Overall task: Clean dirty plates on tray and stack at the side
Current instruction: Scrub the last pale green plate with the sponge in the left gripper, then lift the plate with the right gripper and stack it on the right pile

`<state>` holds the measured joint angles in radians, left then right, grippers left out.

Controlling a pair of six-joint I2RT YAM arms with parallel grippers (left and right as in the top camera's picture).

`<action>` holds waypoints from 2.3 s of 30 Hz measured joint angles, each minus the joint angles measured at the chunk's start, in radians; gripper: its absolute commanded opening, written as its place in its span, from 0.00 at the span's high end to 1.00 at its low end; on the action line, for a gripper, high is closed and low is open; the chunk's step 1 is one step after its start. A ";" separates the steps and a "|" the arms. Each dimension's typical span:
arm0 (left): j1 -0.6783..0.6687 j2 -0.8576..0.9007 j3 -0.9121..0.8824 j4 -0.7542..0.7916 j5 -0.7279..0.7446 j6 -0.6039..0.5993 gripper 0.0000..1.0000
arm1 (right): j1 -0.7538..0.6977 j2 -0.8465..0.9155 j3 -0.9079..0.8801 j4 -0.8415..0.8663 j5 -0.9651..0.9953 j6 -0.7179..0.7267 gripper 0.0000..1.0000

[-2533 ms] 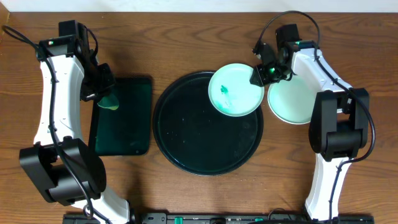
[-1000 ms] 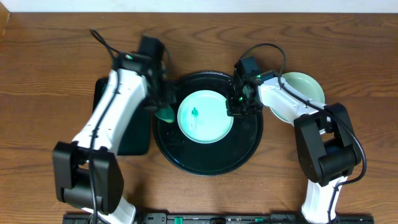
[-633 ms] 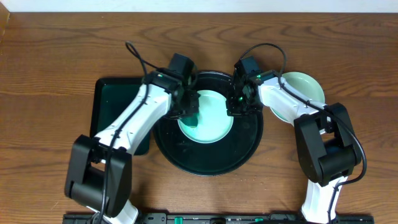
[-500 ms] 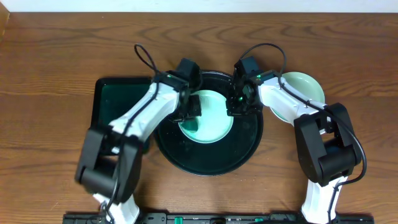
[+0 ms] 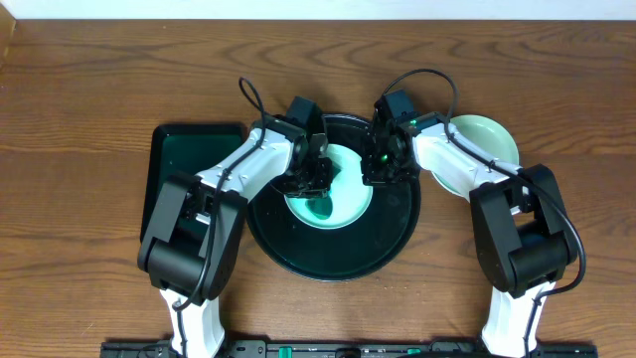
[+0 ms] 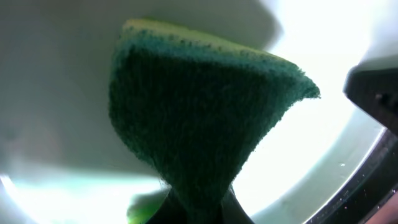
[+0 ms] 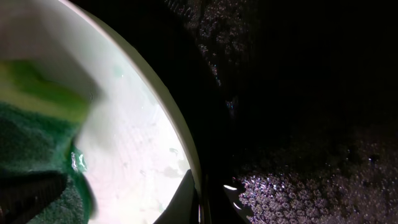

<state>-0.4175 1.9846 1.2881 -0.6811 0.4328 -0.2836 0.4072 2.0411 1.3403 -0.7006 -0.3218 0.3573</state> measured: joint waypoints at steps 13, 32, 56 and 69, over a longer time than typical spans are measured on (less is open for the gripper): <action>-0.045 -0.009 0.034 -0.049 -0.504 -0.105 0.93 | 0.001 0.000 0.000 0.018 0.004 0.003 0.99; -0.016 0.015 0.021 0.035 0.017 0.082 0.93 | 0.001 0.000 0.000 0.021 0.003 0.003 0.99; 0.286 -0.134 0.721 -0.767 -0.410 0.075 0.93 | 0.033 -0.215 -0.008 -0.088 0.212 -0.028 0.99; 0.497 -0.172 0.715 -0.774 -0.417 0.076 0.93 | 0.341 -0.445 -0.008 -0.138 0.907 -0.101 0.99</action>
<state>0.0792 1.8122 2.0026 -1.4551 0.0154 -0.2081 0.7479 1.5959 1.3323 -0.8383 0.5854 0.2562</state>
